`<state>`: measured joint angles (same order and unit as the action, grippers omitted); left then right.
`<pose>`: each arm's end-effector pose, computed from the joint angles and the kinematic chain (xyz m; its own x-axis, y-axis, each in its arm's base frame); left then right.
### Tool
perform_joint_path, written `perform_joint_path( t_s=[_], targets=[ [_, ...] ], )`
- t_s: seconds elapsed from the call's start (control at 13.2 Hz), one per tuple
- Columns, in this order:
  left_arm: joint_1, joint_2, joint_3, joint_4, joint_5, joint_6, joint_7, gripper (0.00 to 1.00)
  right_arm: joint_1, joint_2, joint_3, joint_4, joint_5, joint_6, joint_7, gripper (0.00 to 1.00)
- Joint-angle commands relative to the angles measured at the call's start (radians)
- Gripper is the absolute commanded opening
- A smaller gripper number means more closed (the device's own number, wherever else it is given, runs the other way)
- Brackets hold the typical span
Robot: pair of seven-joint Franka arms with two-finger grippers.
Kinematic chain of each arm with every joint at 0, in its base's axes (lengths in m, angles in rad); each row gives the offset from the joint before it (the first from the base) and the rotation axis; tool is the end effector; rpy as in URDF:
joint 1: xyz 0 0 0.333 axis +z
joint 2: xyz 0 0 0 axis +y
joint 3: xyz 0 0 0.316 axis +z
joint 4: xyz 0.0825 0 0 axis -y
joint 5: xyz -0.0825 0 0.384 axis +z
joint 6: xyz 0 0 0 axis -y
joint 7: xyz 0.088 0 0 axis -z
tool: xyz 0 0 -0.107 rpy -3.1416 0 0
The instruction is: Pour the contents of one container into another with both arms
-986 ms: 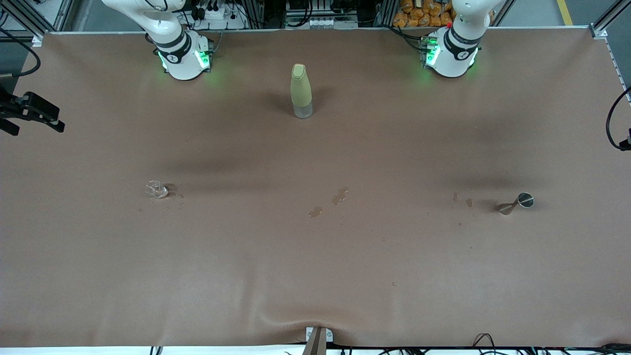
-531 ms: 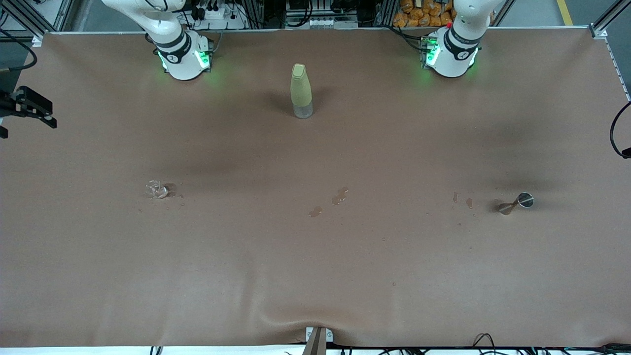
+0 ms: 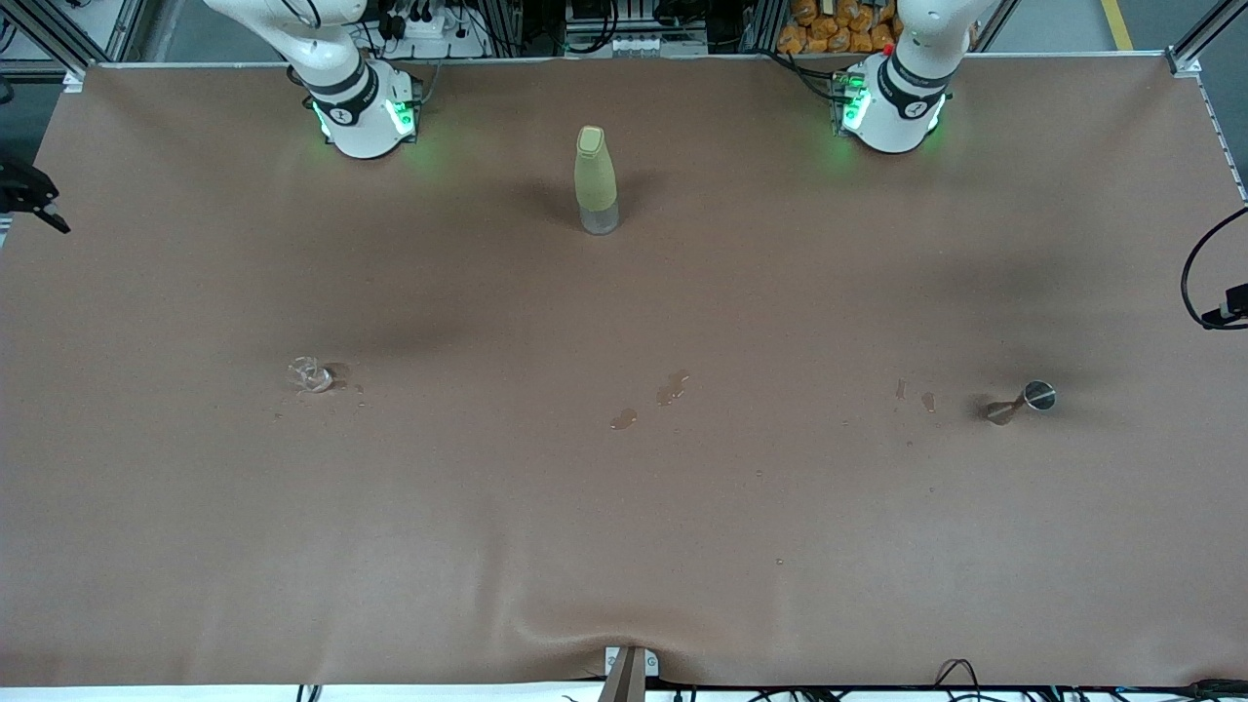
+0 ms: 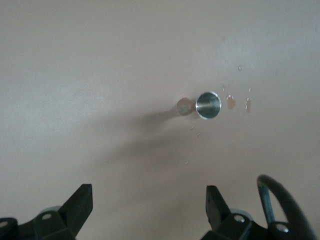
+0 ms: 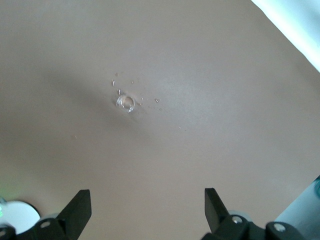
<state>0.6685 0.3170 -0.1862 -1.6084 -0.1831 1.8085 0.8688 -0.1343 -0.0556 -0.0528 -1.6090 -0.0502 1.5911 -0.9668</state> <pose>0.5690 0.2943 0.4403 0.9461 -0.3088 0.0978 -0.3235 -0.9162 0.2367 0.5288 -0.1063 0.6387 0.7113 0.7027 -0.0175 0.7023 -0.7095 0.0578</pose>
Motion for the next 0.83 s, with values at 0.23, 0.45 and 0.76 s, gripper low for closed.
perform_joint_path(
  t_s=[0.23,0.45,0.76],
  targets=[
    [0.057,0.077,0.005,0.019,-0.032,0.017,0.22,1.0,-0.113,0.011,0.013,0.014,-0.01,-0.003,-0.382,1.0],
    [0.068,0.158,0.005,0.025,-0.101,0.028,0.294,1.0,-0.151,0.029,0.013,0.011,-0.008,0.0,-0.597,1.0],
    [0.085,0.325,0.005,0.096,-0.188,0.069,0.494,1.0,-0.162,0.033,0.013,-0.012,-0.002,0.032,-0.85,1.0]
  ],
)
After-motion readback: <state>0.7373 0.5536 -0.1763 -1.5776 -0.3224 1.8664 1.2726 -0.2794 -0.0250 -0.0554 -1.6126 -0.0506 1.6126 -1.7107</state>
